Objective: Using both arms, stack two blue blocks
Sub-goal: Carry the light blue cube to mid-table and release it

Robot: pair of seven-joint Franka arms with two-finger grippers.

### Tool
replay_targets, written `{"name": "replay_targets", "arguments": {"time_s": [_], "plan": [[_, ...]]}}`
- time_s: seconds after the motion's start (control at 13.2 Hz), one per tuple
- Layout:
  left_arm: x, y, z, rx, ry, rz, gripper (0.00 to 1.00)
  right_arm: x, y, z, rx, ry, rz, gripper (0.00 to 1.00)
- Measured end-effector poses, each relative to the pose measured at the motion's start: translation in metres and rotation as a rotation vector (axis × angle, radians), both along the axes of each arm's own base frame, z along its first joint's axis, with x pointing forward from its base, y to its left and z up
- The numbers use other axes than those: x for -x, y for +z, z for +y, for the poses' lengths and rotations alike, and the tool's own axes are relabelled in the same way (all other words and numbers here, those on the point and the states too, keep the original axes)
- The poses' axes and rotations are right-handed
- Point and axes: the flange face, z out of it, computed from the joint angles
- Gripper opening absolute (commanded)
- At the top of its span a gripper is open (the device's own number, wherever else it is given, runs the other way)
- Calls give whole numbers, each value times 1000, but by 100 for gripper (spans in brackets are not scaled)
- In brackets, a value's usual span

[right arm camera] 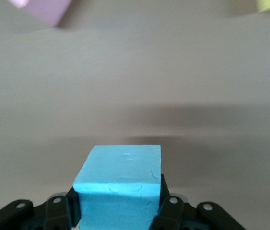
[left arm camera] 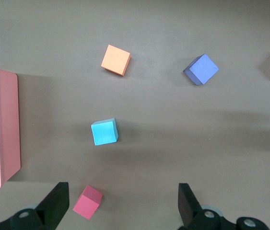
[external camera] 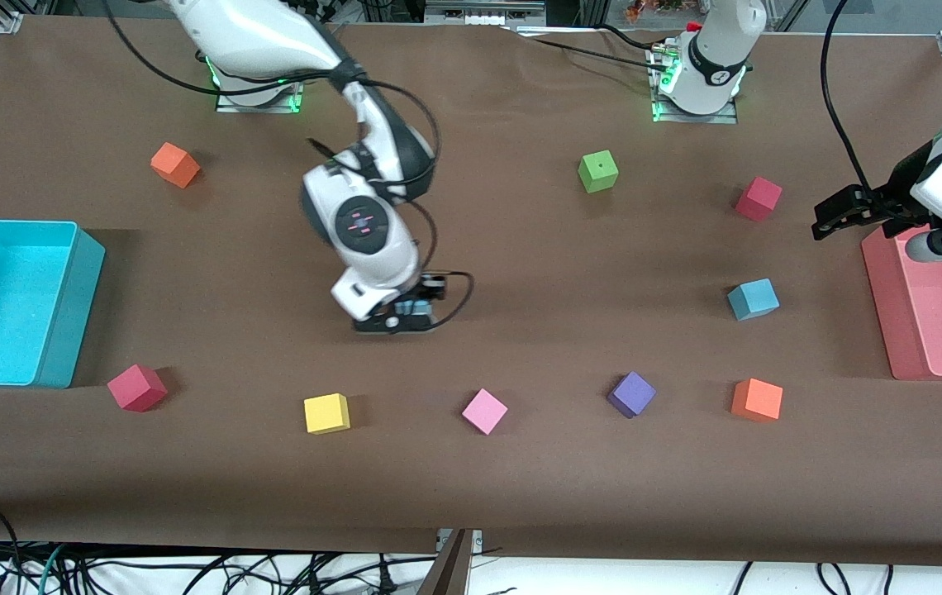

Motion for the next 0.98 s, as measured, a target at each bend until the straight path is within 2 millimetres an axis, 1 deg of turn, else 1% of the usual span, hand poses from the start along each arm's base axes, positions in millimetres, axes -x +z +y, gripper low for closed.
{"name": "replay_targets", "arguments": {"time_s": [0.08,0.15,0.23,0.45,0.61,0.68,0.91,0.98], "plan": [[0,0,0,0,0,0,100,8,-7,20,-11,-18,-11,47],[0,0,0,0,0,0,100,15,-14,34,-24,-27,-17,47],[0,0,0,0,0,0,100,20,-20,44,-36,-28,-18,47],[0,0,0,0,0,0,100,33,-32,62,-84,-46,10,47],[0,0,0,0,0,0,100,40,-44,71,-118,-68,37,47],[0,0,0,0,0,1,100,45,-53,76,-125,-68,42,50],[-1,-2,0,0,0,3,100,59,-77,87,-115,-55,55,67],[-1,-2,0,0,0,4,100,63,-81,90,-112,-50,58,94]]}}
